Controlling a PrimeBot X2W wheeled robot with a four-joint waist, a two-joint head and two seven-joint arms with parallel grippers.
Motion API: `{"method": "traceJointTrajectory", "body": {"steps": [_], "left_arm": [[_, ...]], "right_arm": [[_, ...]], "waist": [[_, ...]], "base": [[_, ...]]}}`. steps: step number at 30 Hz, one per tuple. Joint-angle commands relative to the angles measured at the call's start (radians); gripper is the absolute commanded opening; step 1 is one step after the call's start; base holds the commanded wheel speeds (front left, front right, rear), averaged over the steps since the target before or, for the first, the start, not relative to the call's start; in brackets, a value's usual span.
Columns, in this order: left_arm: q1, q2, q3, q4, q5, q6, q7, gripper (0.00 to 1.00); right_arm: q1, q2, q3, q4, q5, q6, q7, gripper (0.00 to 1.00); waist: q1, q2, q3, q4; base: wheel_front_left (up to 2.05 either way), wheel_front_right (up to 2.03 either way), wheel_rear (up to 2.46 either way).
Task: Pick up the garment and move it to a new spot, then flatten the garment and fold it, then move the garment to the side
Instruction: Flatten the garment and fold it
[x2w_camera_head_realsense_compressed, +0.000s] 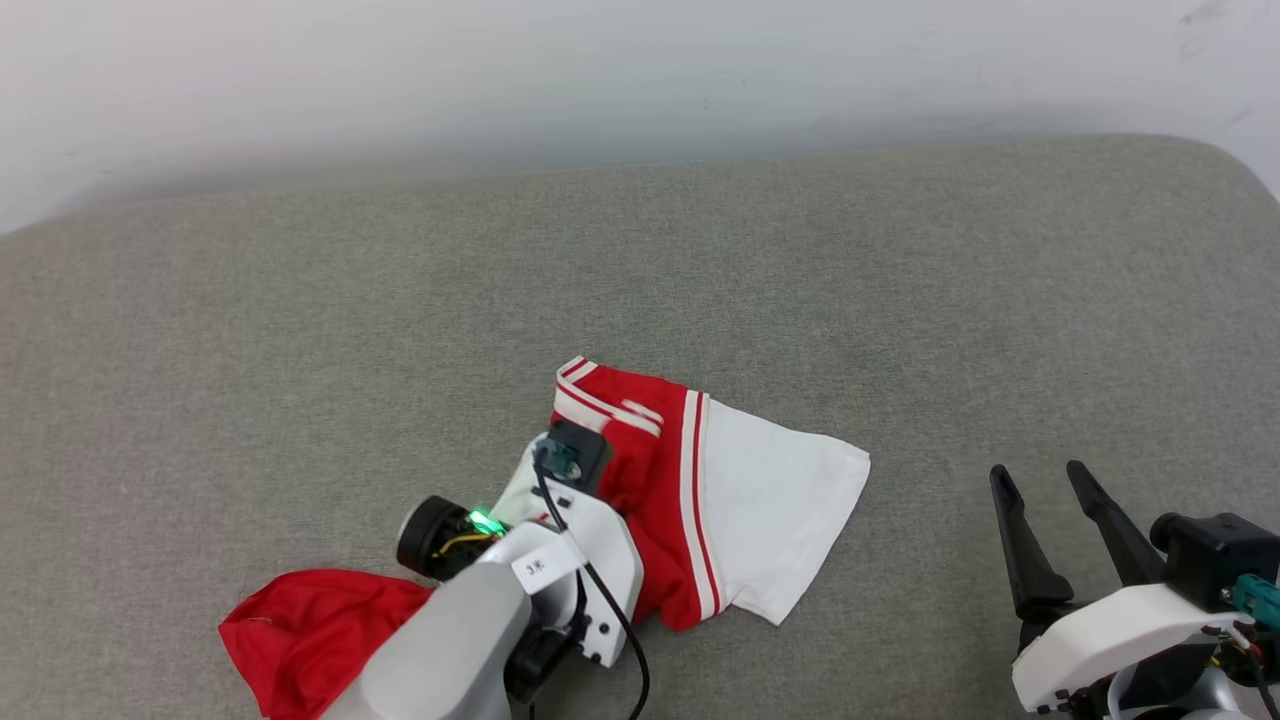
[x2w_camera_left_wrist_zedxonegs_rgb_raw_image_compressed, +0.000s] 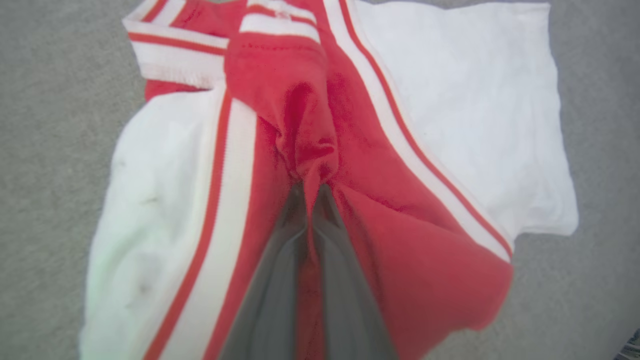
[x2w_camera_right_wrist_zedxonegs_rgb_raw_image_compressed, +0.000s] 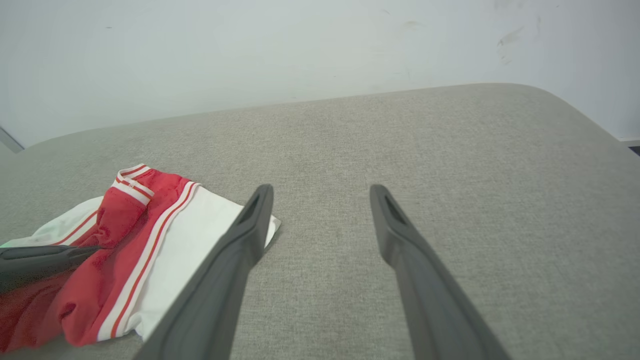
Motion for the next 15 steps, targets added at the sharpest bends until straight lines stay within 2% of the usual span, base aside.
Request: {"method": "traceJointTrajectory", "body": {"steps": [1,5,6,7,11,15], "left_arm": [[0.009,-0.006,-0.008,0.016,0.003,-0.009,-0.010,0.00],[0.020,-0.035,-0.017,0.078,0.001,-0.022,-0.066,0.00],[0.018,-0.039,-0.009,0.092,0.001,-0.019,-0.112,0.71],[0.020,-0.040,-0.005,0.099,-0.002,-0.020,-0.131,1.00],[0.028,-0.031,0.012,0.090,0.005,-0.014,-0.233,1.00],[0.061,-0.021,0.035,0.049,0.012,0.014,-0.347,1.00]], "right_arm": [[0.007,0.001,-0.001,-0.006,0.003,0.000,0.000,1.00],[0.011,0.001,-0.008,-0.011,0.002,0.000,0.000,1.00],[0.012,0.001,-0.013,-0.012,0.002,0.000,-0.003,1.00],[0.012,0.001,-0.015,-0.012,0.003,0.000,-0.005,1.00],[0.015,0.001,-0.019,-0.008,0.004,0.000,-0.008,1.00],[0.023,0.001,-0.016,-0.003,0.002,0.000,-0.008,1.00]], "waist": [[-0.0001,0.0000,0.003,-0.004],[-0.0001,0.0000,0.007,-0.010],[-0.0001,0.0000,0.005,-0.009],[-0.0001,0.0000,0.003,-0.007],[-0.0001,0.0000,-0.015,0.008],[-0.0001,0.0000,-0.045,0.022]], "base": [[0.00,0.00,0.00],[0.00,0.00,0.00],[0.00,0.00,0.00],[0.00,0.00,0.00],[0.00,0.00,0.00],[0.00,0.00,0.00]]}}
